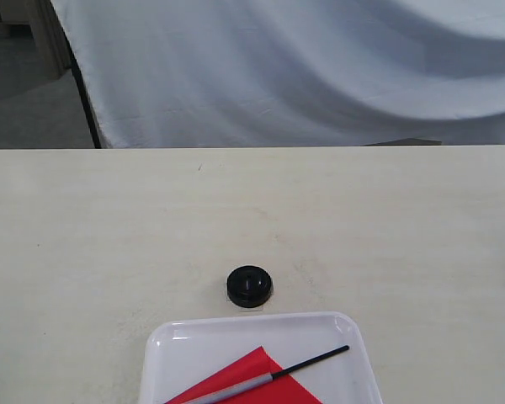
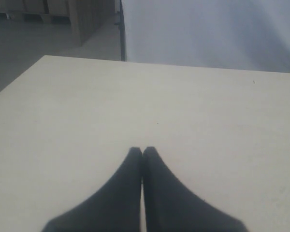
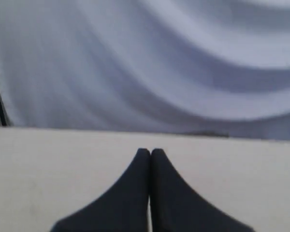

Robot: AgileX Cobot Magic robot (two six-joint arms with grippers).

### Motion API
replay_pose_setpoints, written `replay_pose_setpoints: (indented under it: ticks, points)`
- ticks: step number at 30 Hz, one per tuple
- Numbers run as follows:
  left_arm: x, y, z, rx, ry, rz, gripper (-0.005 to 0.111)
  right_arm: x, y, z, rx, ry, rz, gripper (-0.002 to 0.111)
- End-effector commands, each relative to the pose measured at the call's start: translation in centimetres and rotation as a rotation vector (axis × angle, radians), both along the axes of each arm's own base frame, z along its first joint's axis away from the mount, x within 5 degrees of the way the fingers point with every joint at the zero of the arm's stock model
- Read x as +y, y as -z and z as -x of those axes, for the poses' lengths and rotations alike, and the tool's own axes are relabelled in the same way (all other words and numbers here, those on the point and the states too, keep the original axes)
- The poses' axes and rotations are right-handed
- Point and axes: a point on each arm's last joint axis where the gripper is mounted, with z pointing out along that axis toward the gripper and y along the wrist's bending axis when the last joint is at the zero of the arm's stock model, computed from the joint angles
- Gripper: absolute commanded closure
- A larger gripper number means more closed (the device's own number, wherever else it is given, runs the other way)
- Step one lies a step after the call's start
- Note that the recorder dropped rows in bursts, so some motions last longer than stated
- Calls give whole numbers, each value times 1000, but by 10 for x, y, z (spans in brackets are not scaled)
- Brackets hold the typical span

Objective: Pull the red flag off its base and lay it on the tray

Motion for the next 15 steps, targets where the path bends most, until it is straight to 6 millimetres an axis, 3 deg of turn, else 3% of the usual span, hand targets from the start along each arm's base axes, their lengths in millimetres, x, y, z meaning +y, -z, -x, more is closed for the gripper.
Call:
replay_pose_setpoints:
  ticks: [1,7,15]
  points:
    - [0,0,0,-1,-2,-3,107,1,3,39,-246,-23,26,109]
    - [0,0,0,-1,-2,-3,107,-1,-1,70,-465,-15,11,109]
    - [0,0,0,-1,-2,-3,107,-2,-3,79,-518,-16,-5,109]
